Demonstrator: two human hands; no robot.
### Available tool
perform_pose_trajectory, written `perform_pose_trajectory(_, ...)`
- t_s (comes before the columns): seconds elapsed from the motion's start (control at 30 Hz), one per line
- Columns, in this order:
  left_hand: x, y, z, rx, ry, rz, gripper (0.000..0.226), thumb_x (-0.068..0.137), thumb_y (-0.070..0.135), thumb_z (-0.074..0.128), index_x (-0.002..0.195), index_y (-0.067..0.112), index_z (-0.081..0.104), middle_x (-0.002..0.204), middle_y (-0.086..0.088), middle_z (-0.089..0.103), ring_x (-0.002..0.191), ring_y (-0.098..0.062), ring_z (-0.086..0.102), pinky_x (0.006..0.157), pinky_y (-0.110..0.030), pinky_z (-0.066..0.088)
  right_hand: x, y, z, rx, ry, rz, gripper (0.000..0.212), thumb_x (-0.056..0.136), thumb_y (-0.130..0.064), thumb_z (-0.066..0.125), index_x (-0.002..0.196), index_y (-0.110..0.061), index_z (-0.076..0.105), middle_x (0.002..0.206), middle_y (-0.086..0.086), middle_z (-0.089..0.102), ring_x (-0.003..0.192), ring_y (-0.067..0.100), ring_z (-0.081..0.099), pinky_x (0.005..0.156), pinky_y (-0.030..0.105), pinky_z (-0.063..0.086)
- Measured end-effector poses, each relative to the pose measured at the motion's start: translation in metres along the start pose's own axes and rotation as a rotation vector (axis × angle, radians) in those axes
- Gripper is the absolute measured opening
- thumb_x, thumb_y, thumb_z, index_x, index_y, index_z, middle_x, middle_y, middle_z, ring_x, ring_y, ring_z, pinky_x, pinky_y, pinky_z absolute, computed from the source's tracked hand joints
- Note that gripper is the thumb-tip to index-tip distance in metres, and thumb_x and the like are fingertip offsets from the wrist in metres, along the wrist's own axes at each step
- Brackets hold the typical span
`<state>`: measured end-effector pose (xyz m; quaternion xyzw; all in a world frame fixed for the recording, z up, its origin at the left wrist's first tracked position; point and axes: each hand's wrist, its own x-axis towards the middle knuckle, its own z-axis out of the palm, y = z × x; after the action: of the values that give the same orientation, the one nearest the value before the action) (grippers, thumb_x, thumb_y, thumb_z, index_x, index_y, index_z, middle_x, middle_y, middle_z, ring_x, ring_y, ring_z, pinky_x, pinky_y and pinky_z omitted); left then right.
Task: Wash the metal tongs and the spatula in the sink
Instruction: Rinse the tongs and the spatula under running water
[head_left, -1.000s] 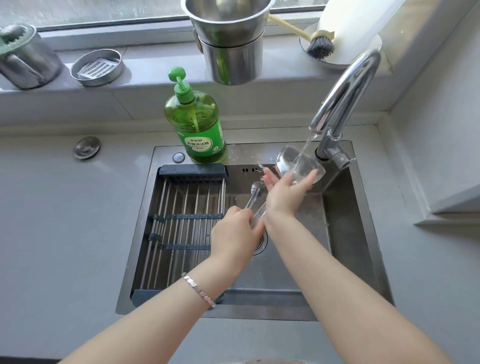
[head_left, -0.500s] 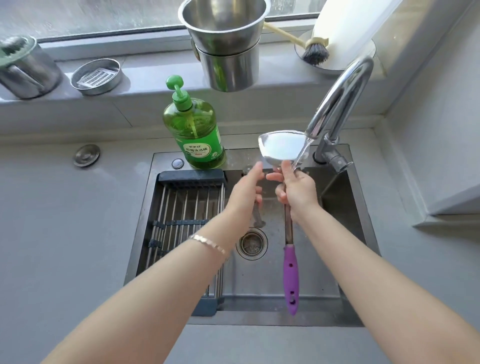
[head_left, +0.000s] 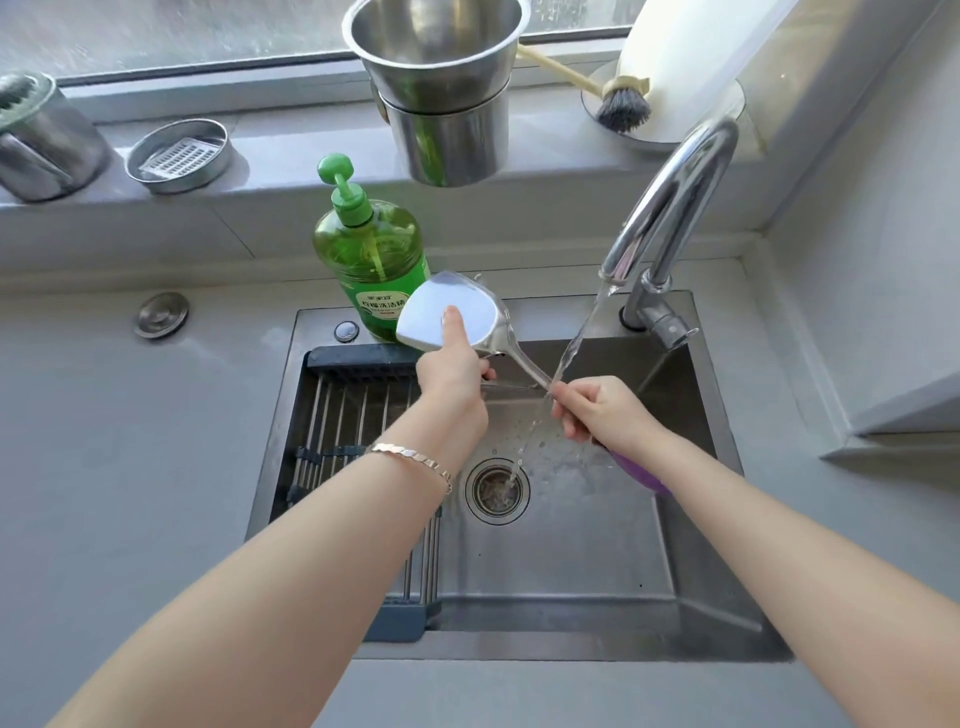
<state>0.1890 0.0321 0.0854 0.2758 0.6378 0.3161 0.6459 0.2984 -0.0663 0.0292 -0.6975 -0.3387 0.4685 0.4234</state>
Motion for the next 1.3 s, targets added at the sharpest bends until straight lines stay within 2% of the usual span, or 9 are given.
perform_pose_trajectory(0.23,-0.002,0.010,-0.009,-0.094,0.025,-0.008,0.040,0.093,0.050,0.046,0.077,0.014,0.046,0.024,0.011,0.040,0.037,-0.007,0.036,0.058,-0.025,0.036,0.019,-0.027,0.006,-0.213,0.017,0.060,0.054,0.087,-0.052,0.053,0.051,-0.013,0.058,0.034,-0.005,0.050,0.034,0.003,0.045,0.043,0.013,0.038)
perform_pose_trajectory(0.47,0.004,0.034,-0.041,-0.359,0.112,-0.020,0.036,0.095,0.048,0.043,0.078,0.016,0.042,0.059,0.004,0.046,0.022,-0.002,0.031,0.040,-0.016,0.034,0.019,-0.016,-0.006,-0.195,-0.047,-0.140,0.023,0.089,-0.019,0.058,0.068,-0.016,0.068,0.063,-0.003,0.065,0.061,0.007,0.056,0.070,0.023,0.047)
perform_pose_trajectory(0.57,-0.001,0.030,-0.048,-0.381,0.101,-0.009,0.035,0.095,0.047,0.043,0.080,0.016,0.044,0.065,0.003,0.044,0.025,-0.003,0.032,0.040,-0.015,0.035,0.016,-0.018,0.000,-0.397,0.022,-0.129,0.031,0.087,-0.031,0.056,0.059,-0.018,0.062,0.046,-0.012,0.055,0.052,0.009,0.049,0.057,0.023,0.039)
perform_pose_trajectory(0.7,-0.004,0.028,-0.056,-0.407,0.145,-0.025,0.034,0.095,0.045,0.045,0.079,0.015,0.045,0.067,0.003,0.043,0.026,-0.004,0.031,0.044,-0.015,0.037,0.018,-0.033,0.008,-0.599,-0.045,-0.034,0.050,0.086,-0.059,0.046,0.054,-0.021,0.055,0.056,-0.007,0.055,0.059,0.012,0.052,0.063,0.028,0.041)
perform_pose_trajectory(0.83,0.001,0.032,-0.065,-0.415,0.177,-0.060,0.034,0.095,0.047,0.045,0.081,0.016,0.045,0.066,0.003,0.043,0.027,-0.004,0.030,0.041,-0.015,0.037,0.016,-0.032,0.009,-0.605,-0.170,-0.122,0.045,0.092,-0.049,0.043,0.060,-0.020,0.055,0.060,-0.004,0.053,0.056,0.013,0.048,0.063,0.034,0.043)
perform_pose_trajectory(0.93,0.004,0.040,-0.071,-0.471,0.210,-0.067,0.030,0.095,0.045,0.045,0.089,0.016,0.045,0.062,0.004,0.040,0.026,-0.005,0.030,0.036,-0.012,0.035,0.014,-0.024,0.002,-0.744,-0.077,-0.278,0.036,0.092,-0.049,0.045,0.080,-0.019,0.060,0.068,-0.002,0.055,0.064,0.016,0.046,0.062,0.033,0.039)
perform_pose_trajectory(1.07,0.008,0.049,-0.078,-0.525,0.242,-0.069,0.034,0.096,0.043,0.044,0.074,0.017,0.041,0.059,0.005,0.037,0.025,-0.005,0.028,0.035,-0.012,0.033,0.009,-0.013,-0.003,-1.019,0.221,-0.485,0.079,0.080,-0.075,0.020,0.090,-0.010,0.064,0.078,0.005,0.067,0.066,0.022,0.059,0.056,0.027,0.033)
perform_pose_trajectory(1.17,0.008,0.049,-0.080,-0.461,0.260,-0.060,0.030,0.095,0.041,0.044,0.077,0.016,0.043,0.058,0.004,0.036,0.024,-0.005,0.028,0.036,-0.011,0.032,0.011,-0.018,0.000,-0.992,0.129,-0.247,0.070,0.081,-0.074,0.031,0.074,-0.013,0.065,0.084,0.007,0.070,0.079,0.026,0.065,0.065,0.031,0.045)
perform_pose_trajectory(1.3,0.013,0.044,-0.089,-0.468,0.249,-0.073,0.029,0.094,0.042,0.046,0.090,0.014,0.046,0.059,0.004,0.039,0.024,-0.005,0.029,0.037,-0.011,0.033,0.015,-0.040,-0.010,-0.588,-0.454,0.226,0.072,0.070,-0.085,0.034,0.045,-0.018,0.037,0.042,-0.003,0.040,0.039,0.015,0.036,0.052,0.025,0.033)
